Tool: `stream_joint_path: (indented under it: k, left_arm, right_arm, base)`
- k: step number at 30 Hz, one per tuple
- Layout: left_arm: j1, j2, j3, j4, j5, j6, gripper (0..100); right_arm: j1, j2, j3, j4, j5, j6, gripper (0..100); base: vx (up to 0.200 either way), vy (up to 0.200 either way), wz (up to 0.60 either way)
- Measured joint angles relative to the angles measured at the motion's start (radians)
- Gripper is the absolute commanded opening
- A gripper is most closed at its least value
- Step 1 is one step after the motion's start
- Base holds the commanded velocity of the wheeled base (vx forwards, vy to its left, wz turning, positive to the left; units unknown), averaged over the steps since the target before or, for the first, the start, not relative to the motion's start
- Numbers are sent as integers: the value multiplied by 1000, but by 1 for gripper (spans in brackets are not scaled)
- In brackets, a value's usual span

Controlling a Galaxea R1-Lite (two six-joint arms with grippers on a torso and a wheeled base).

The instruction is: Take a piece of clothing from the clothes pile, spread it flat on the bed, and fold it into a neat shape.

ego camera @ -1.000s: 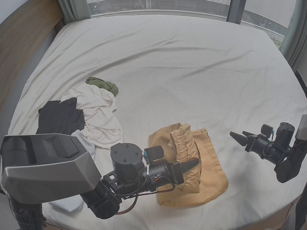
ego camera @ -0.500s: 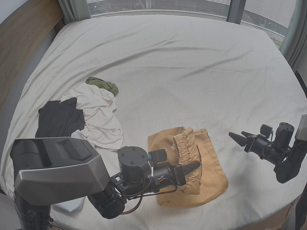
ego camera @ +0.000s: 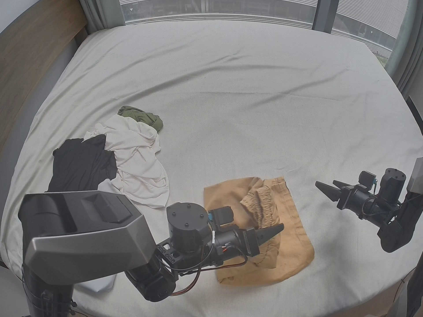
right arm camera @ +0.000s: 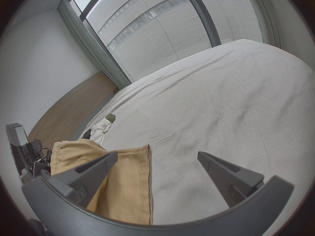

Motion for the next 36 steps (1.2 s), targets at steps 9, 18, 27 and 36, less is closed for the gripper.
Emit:
stream_joint_path:
  k: [9,18,27,36]
  left_arm:
    - [-5,-4,-4,17,59,-6,100]
    - [45,-133,113,12,82,3,100]
    - [212,-380,234,67,57,14,100]
    - [388,-586,374,82,-47,69,100]
  right_arm:
    - [-1,0,-2,0,0,0,100]
    - [7,0,19,1,1,-1,100]
    - [28,1,69,0,42,-7,100]
    - [32,0,91,0,51,-9,100]
  base:
    - [0,0,0]
    - [0,0,0]
    - [0,0,0]
    - [0,0,0]
